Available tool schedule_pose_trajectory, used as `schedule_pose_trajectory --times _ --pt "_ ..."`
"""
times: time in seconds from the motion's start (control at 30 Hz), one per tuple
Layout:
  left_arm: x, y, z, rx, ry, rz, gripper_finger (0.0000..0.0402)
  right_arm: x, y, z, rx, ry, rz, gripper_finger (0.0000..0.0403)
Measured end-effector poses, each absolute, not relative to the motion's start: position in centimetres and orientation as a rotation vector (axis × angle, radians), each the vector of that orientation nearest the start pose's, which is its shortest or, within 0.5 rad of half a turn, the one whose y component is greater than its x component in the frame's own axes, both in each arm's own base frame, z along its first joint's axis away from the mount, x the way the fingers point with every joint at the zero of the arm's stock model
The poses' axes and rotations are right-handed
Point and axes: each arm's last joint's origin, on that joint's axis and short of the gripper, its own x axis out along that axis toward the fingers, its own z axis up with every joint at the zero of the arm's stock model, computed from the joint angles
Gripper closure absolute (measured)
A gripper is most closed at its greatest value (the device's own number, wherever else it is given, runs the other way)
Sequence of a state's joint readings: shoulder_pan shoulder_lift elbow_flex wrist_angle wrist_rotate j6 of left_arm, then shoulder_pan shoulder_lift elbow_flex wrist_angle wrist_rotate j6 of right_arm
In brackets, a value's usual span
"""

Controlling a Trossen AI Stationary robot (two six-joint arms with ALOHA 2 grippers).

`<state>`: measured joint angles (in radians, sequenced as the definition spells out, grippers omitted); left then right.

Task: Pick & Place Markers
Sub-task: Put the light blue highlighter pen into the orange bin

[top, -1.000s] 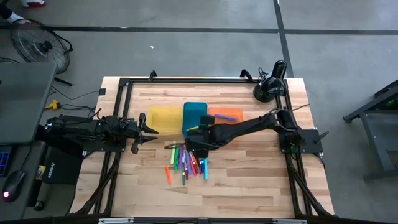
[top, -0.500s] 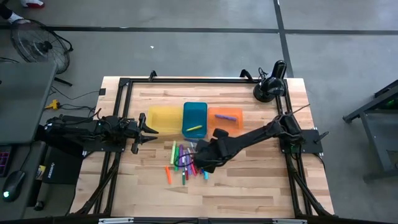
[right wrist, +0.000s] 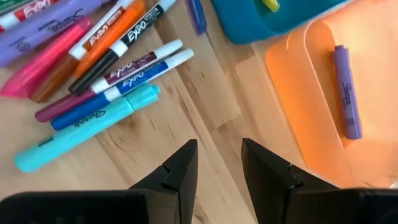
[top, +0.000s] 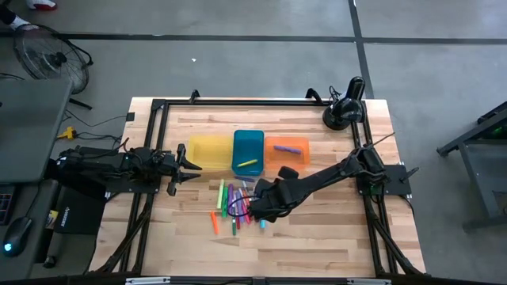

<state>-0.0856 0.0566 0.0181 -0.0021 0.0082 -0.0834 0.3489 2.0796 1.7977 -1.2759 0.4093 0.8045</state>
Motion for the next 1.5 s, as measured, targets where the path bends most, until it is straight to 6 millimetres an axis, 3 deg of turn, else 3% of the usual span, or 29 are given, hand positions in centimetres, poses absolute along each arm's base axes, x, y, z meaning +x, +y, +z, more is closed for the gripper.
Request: schedule_pose_trajectory --times 0.2,0.4,0.5,0.7,0.8,0.97,1.37,1.5 --pt "10.0 -0.9 16.5 -0.082 0.045 -0.092 0.0298 38.2 12.5 22.0 0.084 1.336 -0.520 0.0290" --pt "10.0 -0.9 16.5 -0.082 0.044 -0.092 0.0298 38.4 12.5 19.5 0.040 1.392 -0.158 0.0290" --pt "10.0 -0.9 16.5 -0.082 0.045 -0.092 0.0298 38.6 12.3 19.3 0.049 1.400 -0.063 0.0290" --pt "10.0 -0.9 16.5 -0.082 0.045 -0.092 0.0298 39.3 10.3 19.4 0.350 1.393 -0.240 0.0290" --pt "10.0 -0.9 16.5 -0.082 0.045 -0.092 0.0298 39.6 10.0 19.4 0.405 1.355 -0.310 0.0290" --pt "10.0 -0.9 16.5 -0.082 0.045 -0.092 0.0298 40.0 10.5 18.8 0.435 1.290 -0.413 0.0290" --pt "10.0 -0.9 16.5 -0.082 0.045 -0.092 0.0298 40.2 12.6 17.9 0.703 1.234 -0.544 0.0290" --pt "10.0 -0.9 16.5 -0.082 0.045 -0.092 0.0298 40.8 13.1 16.7 0.771 1.213 -0.564 0.0290"
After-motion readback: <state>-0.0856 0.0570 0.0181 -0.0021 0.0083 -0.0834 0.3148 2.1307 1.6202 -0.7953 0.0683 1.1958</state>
